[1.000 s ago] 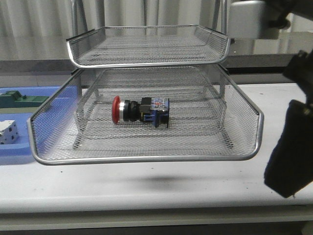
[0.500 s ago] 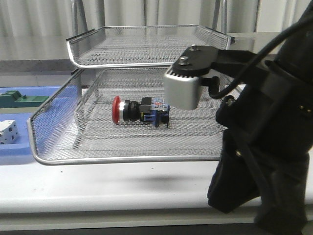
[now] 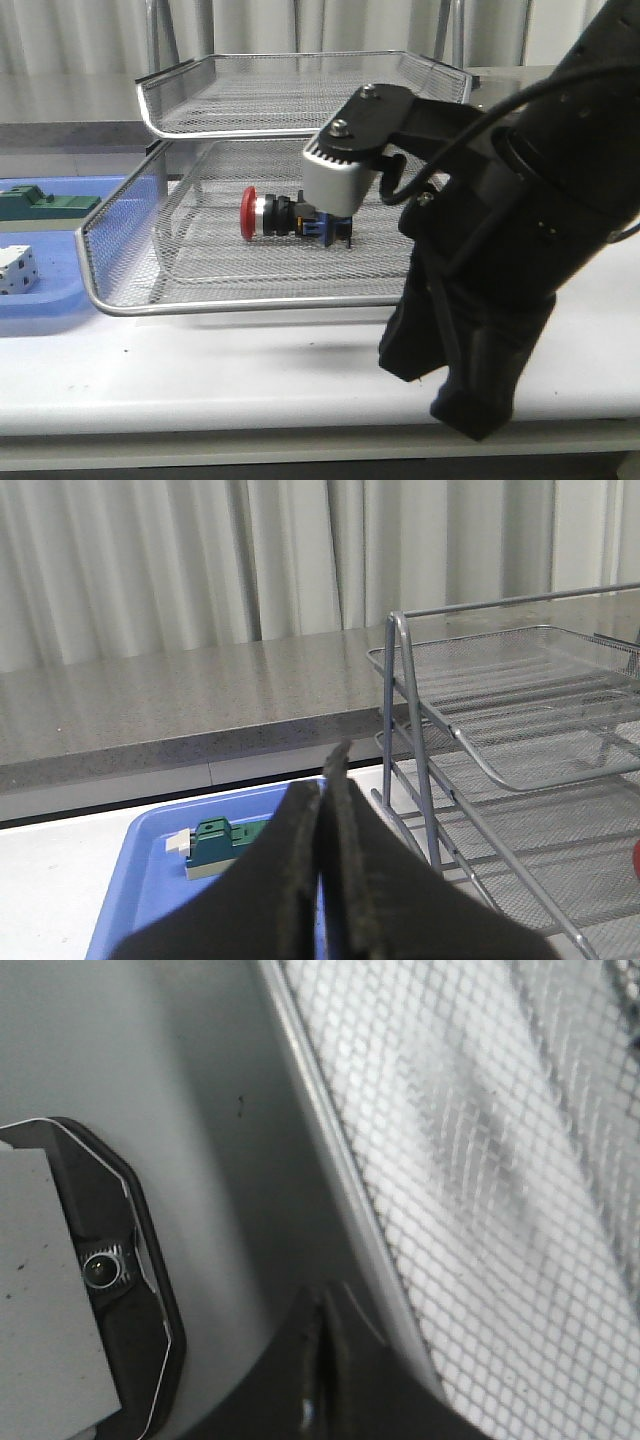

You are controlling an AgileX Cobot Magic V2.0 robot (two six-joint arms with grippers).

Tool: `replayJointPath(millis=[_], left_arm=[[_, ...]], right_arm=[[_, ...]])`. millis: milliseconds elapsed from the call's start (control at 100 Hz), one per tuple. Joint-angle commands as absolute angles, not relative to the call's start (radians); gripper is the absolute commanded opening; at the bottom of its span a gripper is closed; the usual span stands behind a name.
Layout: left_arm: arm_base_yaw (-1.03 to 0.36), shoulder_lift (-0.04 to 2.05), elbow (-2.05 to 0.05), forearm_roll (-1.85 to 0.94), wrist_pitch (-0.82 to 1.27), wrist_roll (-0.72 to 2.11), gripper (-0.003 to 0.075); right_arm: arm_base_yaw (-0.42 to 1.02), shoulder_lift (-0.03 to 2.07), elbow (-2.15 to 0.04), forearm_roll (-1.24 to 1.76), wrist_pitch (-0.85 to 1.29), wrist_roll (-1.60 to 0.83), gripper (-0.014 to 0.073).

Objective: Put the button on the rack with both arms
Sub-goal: 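Bring the right gripper to the front rim of the middle tray, then push the middle tray back into the rack with the right gripper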

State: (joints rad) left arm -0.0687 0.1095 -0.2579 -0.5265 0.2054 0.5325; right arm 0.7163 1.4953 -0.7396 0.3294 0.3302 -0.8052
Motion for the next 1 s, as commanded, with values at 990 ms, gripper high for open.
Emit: replayJointPath(millis=[990], left_arm=[[-0.066,0.118,-0.283,-0.542,0.132,0.521,-0.002]], right_arm=[[0.56,1.682,-1.086,0.288,0.202,-0.814,-0.0069]])
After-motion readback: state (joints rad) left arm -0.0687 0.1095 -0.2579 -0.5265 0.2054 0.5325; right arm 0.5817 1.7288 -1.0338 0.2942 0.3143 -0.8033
